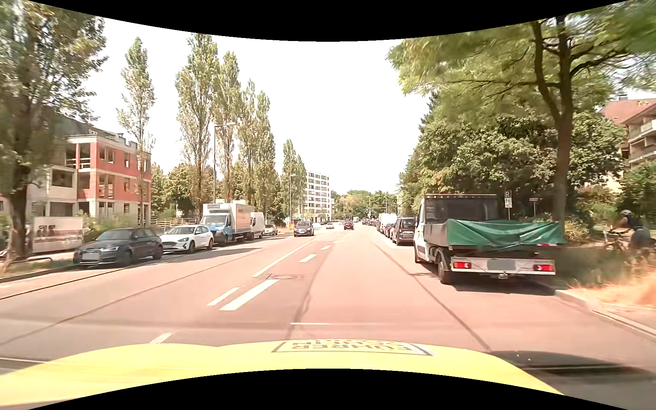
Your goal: Follow the waypoints while adhering to traffic rules and regulations
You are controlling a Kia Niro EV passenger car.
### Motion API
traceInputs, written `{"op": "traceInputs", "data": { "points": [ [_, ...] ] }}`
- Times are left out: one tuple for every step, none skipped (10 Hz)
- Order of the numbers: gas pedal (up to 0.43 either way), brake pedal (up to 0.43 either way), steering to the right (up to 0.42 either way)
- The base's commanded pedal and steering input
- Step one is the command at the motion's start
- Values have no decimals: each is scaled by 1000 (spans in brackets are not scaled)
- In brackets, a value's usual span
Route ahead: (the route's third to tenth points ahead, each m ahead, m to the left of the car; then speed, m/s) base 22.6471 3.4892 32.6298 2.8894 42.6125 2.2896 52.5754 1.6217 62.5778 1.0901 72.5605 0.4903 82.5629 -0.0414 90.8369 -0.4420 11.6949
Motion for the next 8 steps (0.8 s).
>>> {"op": "traceInputs", "data": {
  "points": [
    [0, 0, 8],
    [0, 0, 7],
    [0, 0, 6],
    [0, 0, 6],
    [0, 0, 6],
    [0, 0, 6],
    [0, 0, 6],
    [0, 0, 4]
  ]
}}
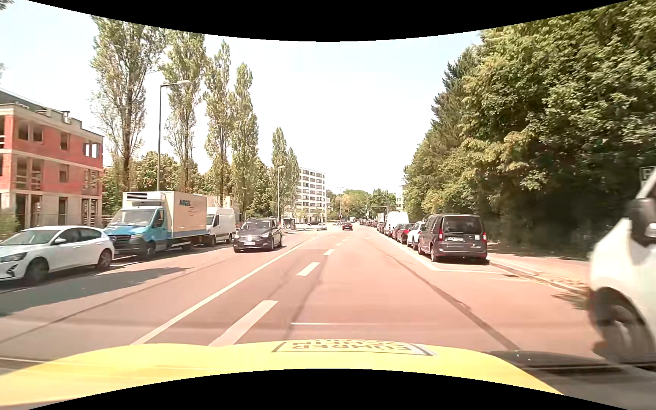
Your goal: Follow the waypoints while adhering to traffic rules and regulations
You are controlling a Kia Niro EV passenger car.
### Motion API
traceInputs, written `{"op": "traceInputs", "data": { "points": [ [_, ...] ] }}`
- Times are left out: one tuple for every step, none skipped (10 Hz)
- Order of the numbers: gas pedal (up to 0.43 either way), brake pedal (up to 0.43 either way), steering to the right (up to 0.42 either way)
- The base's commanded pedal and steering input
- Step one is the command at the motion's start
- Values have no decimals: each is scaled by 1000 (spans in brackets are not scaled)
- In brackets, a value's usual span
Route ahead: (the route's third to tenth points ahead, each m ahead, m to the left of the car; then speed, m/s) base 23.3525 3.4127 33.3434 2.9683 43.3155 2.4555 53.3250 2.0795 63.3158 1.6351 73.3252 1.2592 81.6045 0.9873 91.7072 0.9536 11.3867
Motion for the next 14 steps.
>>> {"op": "traceInputs", "data": {
  "points": [
    [0, 0, 3],
    [0, 0, 3],
    [0, 0, 3],
    [0, 0, 3],
    [0, 0, 3],
    [0, 0, 3],
    [0, 0, 3],
    [0, 0, 3],
    [0, 0, 3],
    [0, 0, 3],
    [0, 0, 3],
    [0, 0, 3],
    [0, 0, 3],
    [0, 0, 3]
  ]
}}
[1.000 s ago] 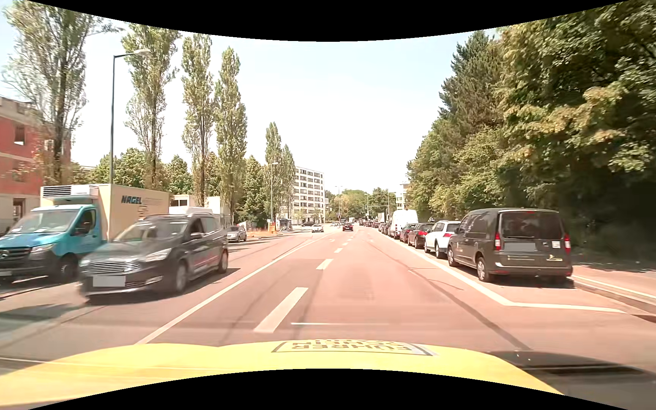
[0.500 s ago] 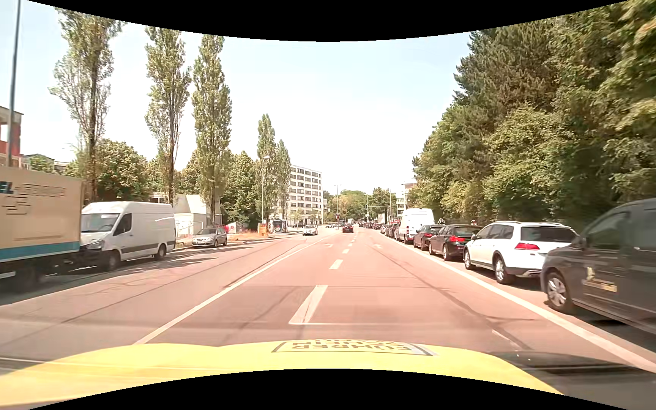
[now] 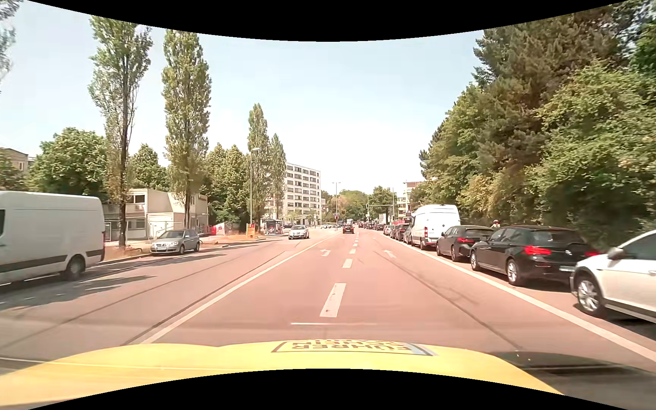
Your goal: Follow the waypoints while adhering to traffic rules and regulations
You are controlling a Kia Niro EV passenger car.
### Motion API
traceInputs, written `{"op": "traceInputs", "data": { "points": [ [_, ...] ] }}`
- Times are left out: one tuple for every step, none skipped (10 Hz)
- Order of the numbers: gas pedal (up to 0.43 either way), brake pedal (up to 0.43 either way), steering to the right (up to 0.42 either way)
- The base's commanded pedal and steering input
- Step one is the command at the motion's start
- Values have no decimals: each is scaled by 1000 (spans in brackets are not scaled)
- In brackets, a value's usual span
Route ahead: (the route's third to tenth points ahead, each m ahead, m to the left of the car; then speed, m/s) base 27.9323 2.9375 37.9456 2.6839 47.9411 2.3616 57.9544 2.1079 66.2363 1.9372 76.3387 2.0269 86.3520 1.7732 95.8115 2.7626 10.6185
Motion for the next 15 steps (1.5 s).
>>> {"op": "traceInputs", "data": {
  "points": [
    [0, 0, 3],
    [0, 0, 3],
    [0, 0, 4],
    [0, 0, 3],
    [0, 0, 4],
    [0, 0, 5],
    [0, 0, 4],
    [0, 0, 4],
    [0, 0, 5],
    [0, 0, 5],
    [0, 0, 5],
    [0, 0, 5],
    [0, 0, 5],
    [0, 0, 5],
    [0, 0, 5]
  ]
}}
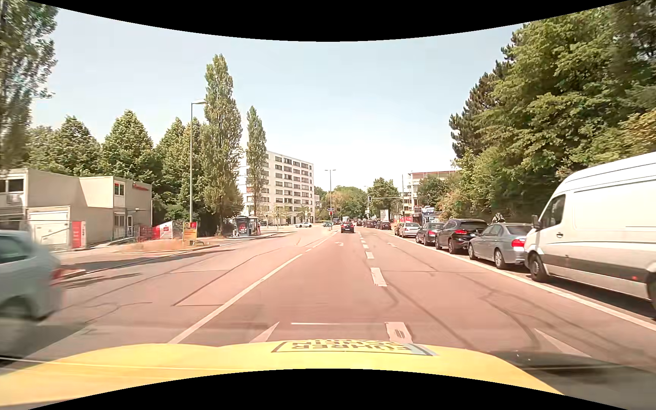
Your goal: Follow the waypoints while adhering to traffic rules and regulations
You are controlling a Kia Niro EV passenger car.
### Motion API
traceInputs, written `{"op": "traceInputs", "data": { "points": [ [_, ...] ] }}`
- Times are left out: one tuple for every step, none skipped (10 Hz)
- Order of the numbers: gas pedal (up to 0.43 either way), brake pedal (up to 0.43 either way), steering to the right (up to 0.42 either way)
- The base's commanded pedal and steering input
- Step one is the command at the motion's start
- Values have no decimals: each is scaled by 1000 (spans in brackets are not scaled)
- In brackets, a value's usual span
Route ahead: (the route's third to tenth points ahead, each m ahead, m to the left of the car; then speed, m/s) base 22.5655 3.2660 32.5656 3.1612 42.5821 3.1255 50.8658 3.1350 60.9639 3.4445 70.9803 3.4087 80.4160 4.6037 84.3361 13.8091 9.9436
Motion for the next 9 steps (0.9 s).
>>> {"op": "traceInputs", "data": {
  "points": [
    [0, 6, 5],
    [0, 43, 5],
    [0, 85, 5],
    [0, 116, 8],
    [0, 134, 10],
    [0, 152, 10],
    [0, 165, 10],
    [0, 171, 9],
    [0, 177, 8]
  ]
}}
